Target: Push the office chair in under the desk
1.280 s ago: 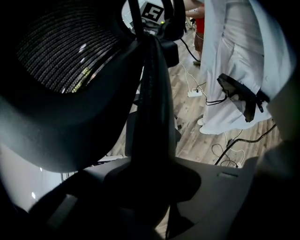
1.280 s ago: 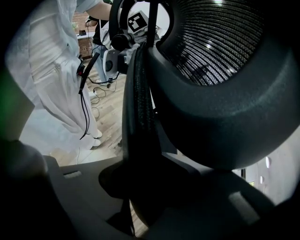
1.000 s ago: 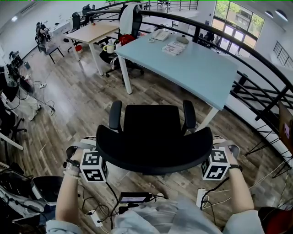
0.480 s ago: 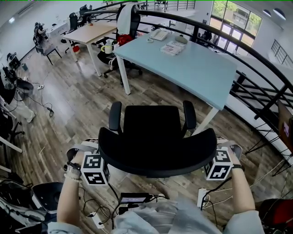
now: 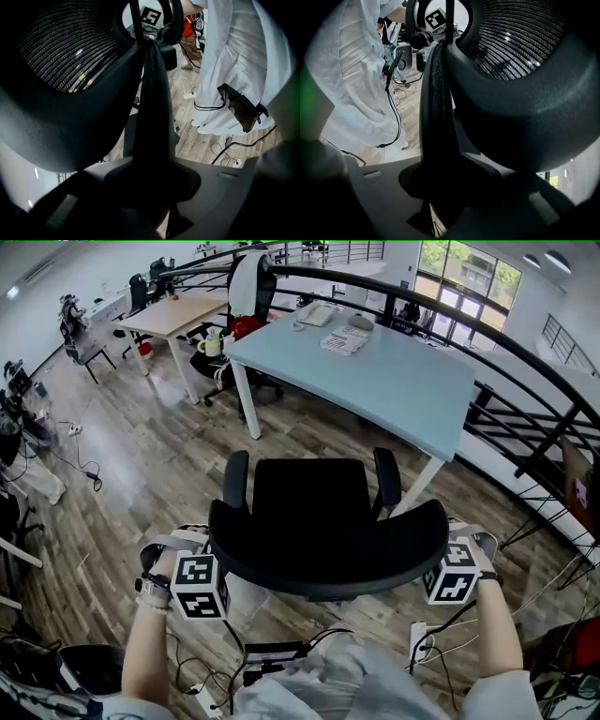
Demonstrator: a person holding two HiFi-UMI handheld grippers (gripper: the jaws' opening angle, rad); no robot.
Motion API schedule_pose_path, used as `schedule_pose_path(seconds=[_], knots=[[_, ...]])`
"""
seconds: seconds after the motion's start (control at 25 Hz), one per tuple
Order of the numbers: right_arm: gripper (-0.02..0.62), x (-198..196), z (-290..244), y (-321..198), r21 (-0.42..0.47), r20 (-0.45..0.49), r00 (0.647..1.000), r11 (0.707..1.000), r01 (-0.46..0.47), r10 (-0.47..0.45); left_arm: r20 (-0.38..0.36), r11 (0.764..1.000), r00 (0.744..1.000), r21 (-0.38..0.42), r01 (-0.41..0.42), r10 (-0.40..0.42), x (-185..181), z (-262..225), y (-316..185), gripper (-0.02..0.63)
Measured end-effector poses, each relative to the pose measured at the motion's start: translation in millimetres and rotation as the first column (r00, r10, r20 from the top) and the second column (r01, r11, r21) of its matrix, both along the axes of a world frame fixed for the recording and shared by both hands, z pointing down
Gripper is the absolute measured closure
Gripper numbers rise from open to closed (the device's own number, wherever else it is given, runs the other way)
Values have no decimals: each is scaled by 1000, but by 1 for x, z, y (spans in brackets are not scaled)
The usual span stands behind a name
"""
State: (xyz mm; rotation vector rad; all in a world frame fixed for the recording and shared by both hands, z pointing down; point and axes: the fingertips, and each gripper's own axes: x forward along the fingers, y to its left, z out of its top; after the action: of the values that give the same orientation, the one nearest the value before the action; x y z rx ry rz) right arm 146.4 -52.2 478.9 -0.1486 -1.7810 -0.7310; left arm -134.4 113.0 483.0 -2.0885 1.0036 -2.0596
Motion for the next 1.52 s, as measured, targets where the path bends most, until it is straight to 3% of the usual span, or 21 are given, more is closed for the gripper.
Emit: schedule_pose_path(seconds=[0.92, 1.32, 1.52], knots=[[459, -23, 2, -32, 0, 23, 999, 1000, -31, 31, -6, 999, 999, 9, -39, 39, -27, 0, -43, 520], [457, -53, 3, -67, 9, 34, 999, 1000, -17, 16, 1, 1000, 1000, 9, -23, 23, -54, 1, -73, 520], [457, -66, 3, -81, 2, 35, 999, 1000, -10, 10, -52, 1000, 999, -29, -8, 6, -62, 17, -78, 520]])
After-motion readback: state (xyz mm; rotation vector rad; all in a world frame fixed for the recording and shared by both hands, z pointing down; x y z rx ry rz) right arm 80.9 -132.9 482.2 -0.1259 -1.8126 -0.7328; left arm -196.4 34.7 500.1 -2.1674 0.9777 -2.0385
